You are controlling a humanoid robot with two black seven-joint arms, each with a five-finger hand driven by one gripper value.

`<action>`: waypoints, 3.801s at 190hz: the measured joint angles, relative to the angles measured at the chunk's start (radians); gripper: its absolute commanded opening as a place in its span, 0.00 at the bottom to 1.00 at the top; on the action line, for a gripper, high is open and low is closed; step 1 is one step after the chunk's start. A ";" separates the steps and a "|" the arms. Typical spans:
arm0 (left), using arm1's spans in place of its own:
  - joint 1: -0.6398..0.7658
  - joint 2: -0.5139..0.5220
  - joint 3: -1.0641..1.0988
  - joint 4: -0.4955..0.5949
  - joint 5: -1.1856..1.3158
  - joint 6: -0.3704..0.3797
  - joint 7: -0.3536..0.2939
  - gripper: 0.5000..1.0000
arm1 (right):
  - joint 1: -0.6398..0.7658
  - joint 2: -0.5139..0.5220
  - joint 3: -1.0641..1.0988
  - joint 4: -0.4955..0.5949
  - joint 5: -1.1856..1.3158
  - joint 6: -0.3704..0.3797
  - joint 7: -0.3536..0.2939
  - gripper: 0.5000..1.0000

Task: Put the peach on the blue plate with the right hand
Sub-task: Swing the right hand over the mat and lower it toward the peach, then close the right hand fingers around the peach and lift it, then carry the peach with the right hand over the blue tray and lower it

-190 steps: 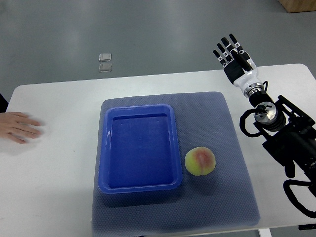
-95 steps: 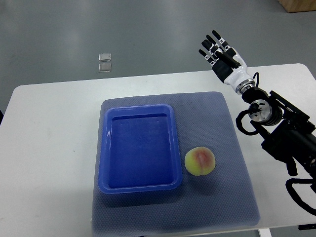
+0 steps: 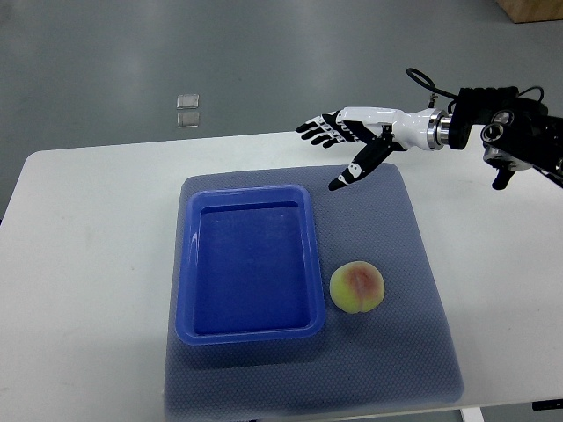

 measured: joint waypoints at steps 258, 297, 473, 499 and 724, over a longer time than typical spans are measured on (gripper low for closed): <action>-0.008 0.000 0.000 0.011 0.000 -0.034 0.022 1.00 | 0.096 -0.219 -0.388 0.548 0.108 -0.219 -0.087 0.86; -0.008 0.000 -0.001 0.013 0.000 -0.033 0.048 1.00 | 0.025 -0.209 -0.364 0.518 0.085 -0.238 -0.086 0.86; -0.008 0.000 -0.002 0.014 0.000 -0.032 0.052 1.00 | -0.116 -0.167 -0.323 0.463 -0.014 -0.349 -0.070 0.00; -0.008 0.000 -0.002 0.015 0.000 -0.032 0.052 1.00 | -0.016 -0.232 -0.292 0.478 -0.009 -0.289 -0.074 0.00; -0.029 0.000 -0.001 0.011 0.000 -0.034 0.063 1.00 | 0.135 0.425 -0.212 -0.017 0.025 -0.154 -0.120 0.00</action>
